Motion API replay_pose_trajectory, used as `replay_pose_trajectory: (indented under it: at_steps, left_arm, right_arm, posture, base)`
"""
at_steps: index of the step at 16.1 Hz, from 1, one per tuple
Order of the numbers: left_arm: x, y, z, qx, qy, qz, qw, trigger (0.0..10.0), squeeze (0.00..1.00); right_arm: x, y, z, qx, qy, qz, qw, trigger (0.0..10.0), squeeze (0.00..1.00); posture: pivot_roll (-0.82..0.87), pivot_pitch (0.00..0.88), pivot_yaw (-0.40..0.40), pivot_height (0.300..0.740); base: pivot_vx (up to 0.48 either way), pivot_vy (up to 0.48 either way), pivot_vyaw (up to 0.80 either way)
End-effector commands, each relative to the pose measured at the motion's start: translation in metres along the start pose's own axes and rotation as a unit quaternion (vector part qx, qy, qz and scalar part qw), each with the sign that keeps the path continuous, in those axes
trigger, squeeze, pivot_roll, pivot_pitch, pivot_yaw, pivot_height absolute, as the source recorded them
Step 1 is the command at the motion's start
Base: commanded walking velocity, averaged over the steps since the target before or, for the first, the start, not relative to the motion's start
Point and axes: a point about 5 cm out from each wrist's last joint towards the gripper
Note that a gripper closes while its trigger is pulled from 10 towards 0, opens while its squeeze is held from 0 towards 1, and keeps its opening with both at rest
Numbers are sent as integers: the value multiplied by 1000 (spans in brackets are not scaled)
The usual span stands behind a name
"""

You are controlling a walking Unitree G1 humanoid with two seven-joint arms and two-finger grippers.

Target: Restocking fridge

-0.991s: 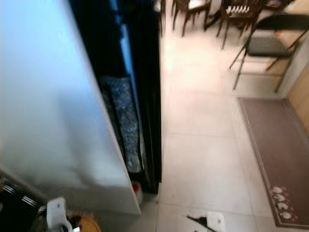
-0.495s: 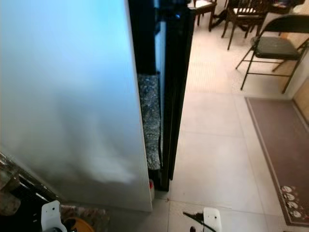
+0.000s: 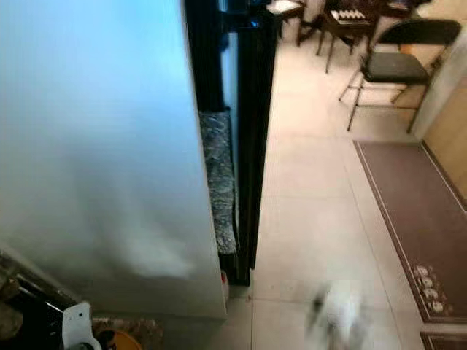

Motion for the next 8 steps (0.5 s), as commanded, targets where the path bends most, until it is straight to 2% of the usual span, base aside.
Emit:
replay_pose_trajectory:
  at_steps: [1, 4, 6, 8]
  left_arm:
    - [-5, -2, 1, -4, 12, -5, 1000, 10000, 0]
    - [-5, -3, 1, -1, 21, 10, 1000, 10000, 0]
    - [-5, -3, 1, 1, 23, 8, 1000, 10000, 0]
    - [-5, -3, 1, 3, 23, 11, 1000, 10000, 0]
  right_arm:
    - [-2, 23, -3, 56, -3, -2, 998, 10000, 0]
    - [-3, 65, -3, 156, -14, -16, 987, 10000, 0]
    - [-14, 94, 4, 226, -7, -16, 974, 10000, 0]
    - [-27, 113, 12, 265, 5, -28, 964, 10000, 0]
  posture:
    - [-81, 0, 61, 740]
    - [-77, 0, 60, 740]
    - [-81, 0, 55, 740]
    - [-89, 0, 57, 740]
  base:
    - [0, 0, 0]
    - [0, 0, 0]
    - [0, 0, 0]
    - [0, 0, 0]
Point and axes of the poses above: a point about 5 cm out from each wrist's last joint towards the gripper, its own z axis pointing back from the gripper into the wrist, its own y axis along the axis of the wrist's last joint, x = y × z, and after that the axes turned 15 degrees about z, right-handed
